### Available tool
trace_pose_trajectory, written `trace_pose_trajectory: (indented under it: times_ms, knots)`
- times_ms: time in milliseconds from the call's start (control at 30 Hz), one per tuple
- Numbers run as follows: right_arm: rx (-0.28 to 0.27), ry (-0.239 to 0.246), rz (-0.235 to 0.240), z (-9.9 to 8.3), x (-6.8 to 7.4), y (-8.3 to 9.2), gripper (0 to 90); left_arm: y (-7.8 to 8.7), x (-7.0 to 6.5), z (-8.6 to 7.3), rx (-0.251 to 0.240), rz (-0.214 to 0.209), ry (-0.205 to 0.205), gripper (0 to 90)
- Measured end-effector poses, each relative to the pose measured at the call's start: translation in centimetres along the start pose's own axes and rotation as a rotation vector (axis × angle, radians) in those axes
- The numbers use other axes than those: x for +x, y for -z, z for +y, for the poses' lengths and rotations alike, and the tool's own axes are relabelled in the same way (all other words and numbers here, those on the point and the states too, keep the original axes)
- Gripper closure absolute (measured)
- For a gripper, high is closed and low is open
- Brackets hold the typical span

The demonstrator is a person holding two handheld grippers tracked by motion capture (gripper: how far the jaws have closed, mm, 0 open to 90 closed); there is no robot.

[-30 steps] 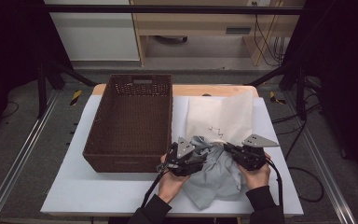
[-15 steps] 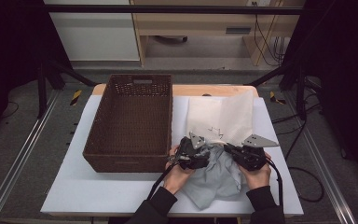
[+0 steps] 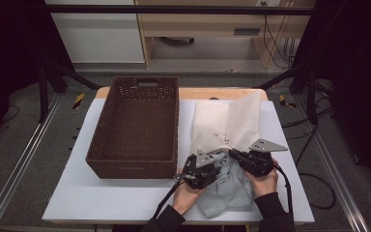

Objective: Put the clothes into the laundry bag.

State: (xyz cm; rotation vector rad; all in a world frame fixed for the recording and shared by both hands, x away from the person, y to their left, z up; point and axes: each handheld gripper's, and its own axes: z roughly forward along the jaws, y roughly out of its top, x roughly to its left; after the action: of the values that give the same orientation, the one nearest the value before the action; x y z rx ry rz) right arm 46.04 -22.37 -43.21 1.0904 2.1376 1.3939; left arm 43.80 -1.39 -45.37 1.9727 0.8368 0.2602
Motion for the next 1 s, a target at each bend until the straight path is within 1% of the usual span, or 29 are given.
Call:
trace_pose_trajectory:
  times_ms: [33, 67, 100, 133, 167, 200, 233, 300, 333, 400, 433, 467, 500, 567, 600, 700, 767, 800, 833, 867, 933, 967, 1000]
  knots:
    - [0.0, 0.002, 0.004, 0.0, 0.1, 0.0, 88.6, -0.1, -0.5, 0.0, -0.011, 0.01, -0.012, 78.9]
    - [0.001, 0.002, 0.008, 0.0, 0.1, 0.0, 88.6, -0.4, -0.9, 0.1, -0.018, 0.031, -0.027, 78.9]
    - [-0.002, 0.006, 0.014, 0.0, 0.1, 0.0, 88.6, -0.7, -1.1, 0.1, -0.018, 0.057, -0.029, 78.9]
    - [-0.002, 0.0, 0.021, 0.1, 0.2, 0.0, 88.7, -1.1, -1.0, 0.2, -0.019, 0.07, -0.015, 78.9]
    - [-0.006, -0.003, 0.037, 0.2, 0.2, 0.1, 88.7, -1.5, -0.9, 0.3, -0.025, 0.078, 0.008, 78.9]
    - [-0.015, -0.004, 0.05, 0.2, 0.3, 0.1, 88.8, -2.0, -0.7, 0.4, -0.031, 0.105, 0.016, 79.0]
    - [-0.019, -0.002, 0.058, 0.3, 0.5, 0.1, 88.8, -2.4, -0.5, 0.5, -0.031, 0.122, 0.018, 79.1]
    - [-0.025, 0.01, 0.071, 0.4, 0.8, 0.2, 88.8, -3.3, 0.1, 0.7, -0.049, 0.164, 0.037, 79.2]
    - [-0.026, 0.014, 0.074, 0.5, 0.8, 0.3, 88.8, -3.5, 0.4, 0.9, -0.061, 0.182, 0.058, 79.2]
    - [-0.032, 0.009, 0.078, 0.5, 0.9, 0.4, 88.7, -3.9, 1.2, 1.3, -0.081, 0.23, 0.079, 79.2]
    - [-0.034, 0.01, 0.079, 0.5, 0.8, 0.4, 88.7, -4.1, 1.7, 1.4, -0.083, 0.234, 0.093, 79.1]
    - [-0.035, 0.008, 0.078, 0.5, 0.7, 0.5, 88.7, -4.3, 2.2, 1.4, -0.083, 0.23, 0.108, 78.8]
    - [-0.034, 0.01, 0.075, 0.5, 0.6, 0.5, 88.7, -4.5, 2.5, 1.3, -0.087, 0.229, 0.113, 78.2]
    - [-0.026, 0.008, 0.07, 0.4, 0.6, 0.5, 88.6, -4.4, 2.8, 1.2, -0.09, 0.204, 0.108, 75.9]
    - [-0.024, 0.008, 0.065, 0.3, 0.5, 0.4, 88.5, -4.0, 2.7, 1.2, -0.09, 0.187, 0.096, 73.1]
    - [-0.012, 0.014, 0.037, 0.2, 0.3, 0.3, 88.3, -2.4, 2.3, 1.0, -0.095, 0.132, 0.09, 60.0]
    - [-0.011, 0.01, 0.021, 0.1, 0.3, 0.3, 88.3, -1.1, 1.9, 0.7, -0.096, 0.112, 0.068, 51.5]
    - [-0.012, 0.013, 0.017, 0.1, 0.2, 0.3, 88.3, -0.1, 1.6, 0.5, -0.102, 0.103, 0.042, 48.3]
    - [-0.013, 0.01, 0.012, 0.1, 0.2, 0.3, 88.3, 0.7, 1.2, 0.2, -0.104, 0.102, 0.013, 45.1]
    - [-0.013, 0.013, 0.009, 0.1, 0.1, 0.4, 88.3, 1.4, 0.9, -0.1, -0.106, 0.101, -0.006, 43.2]
    - [-0.014, 0.012, 0.007, 0.1, 0.1, 0.4, 88.2, 2.6, 0.2, -0.7, -0.105, 0.075, -0.021, 40.1]
    - [-0.014, 0.014, 0.006, 0.1, 0.1, 0.3, 88.2, 3.0, 0.0, -1.1, -0.096, 0.063, -0.031, 37.6]
    - [-0.013, 0.012, 0.005, 0.1, 0.1, 0.3, 88.2, 3.2, -0.3, -1.5, -0.084, 0.06, -0.032, 36.7]
